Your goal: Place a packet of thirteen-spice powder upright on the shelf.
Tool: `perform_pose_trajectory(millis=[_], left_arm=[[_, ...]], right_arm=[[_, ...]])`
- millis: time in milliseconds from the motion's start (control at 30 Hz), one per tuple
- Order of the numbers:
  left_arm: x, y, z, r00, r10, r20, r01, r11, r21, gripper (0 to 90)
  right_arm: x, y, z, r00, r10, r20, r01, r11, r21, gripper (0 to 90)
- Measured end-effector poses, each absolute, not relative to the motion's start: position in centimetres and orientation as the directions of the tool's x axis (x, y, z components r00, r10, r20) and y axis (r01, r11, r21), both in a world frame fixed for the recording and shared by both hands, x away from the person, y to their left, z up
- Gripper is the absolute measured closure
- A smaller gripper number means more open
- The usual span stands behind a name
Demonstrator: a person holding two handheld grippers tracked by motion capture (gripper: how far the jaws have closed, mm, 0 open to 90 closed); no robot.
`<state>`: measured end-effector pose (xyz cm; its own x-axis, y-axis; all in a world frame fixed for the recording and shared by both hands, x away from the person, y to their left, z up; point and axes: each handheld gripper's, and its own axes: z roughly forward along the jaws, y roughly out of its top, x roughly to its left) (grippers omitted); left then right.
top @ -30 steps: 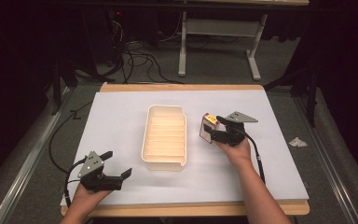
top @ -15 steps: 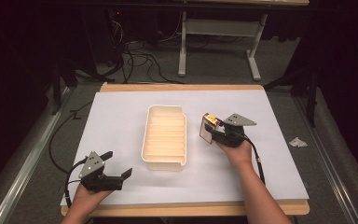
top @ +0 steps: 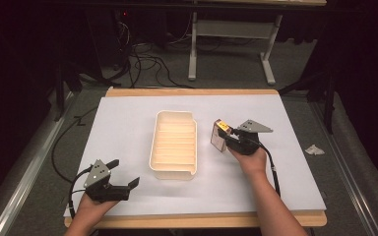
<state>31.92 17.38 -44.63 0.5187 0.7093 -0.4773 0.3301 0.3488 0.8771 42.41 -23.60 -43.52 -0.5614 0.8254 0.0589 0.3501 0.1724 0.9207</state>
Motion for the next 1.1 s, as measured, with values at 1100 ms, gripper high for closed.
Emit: perform_pose_trajectory(millis=[1100], left_arm=[[31.9, 17.4, -44.6, 0.523, 0.704, -0.48, 0.331, 0.351, 0.876, 4.2]], right_arm=[[41.6, -24.4, -42.2, -0.576, 0.817, 0.025, 0.301, 0.184, 0.936, 68.5]])
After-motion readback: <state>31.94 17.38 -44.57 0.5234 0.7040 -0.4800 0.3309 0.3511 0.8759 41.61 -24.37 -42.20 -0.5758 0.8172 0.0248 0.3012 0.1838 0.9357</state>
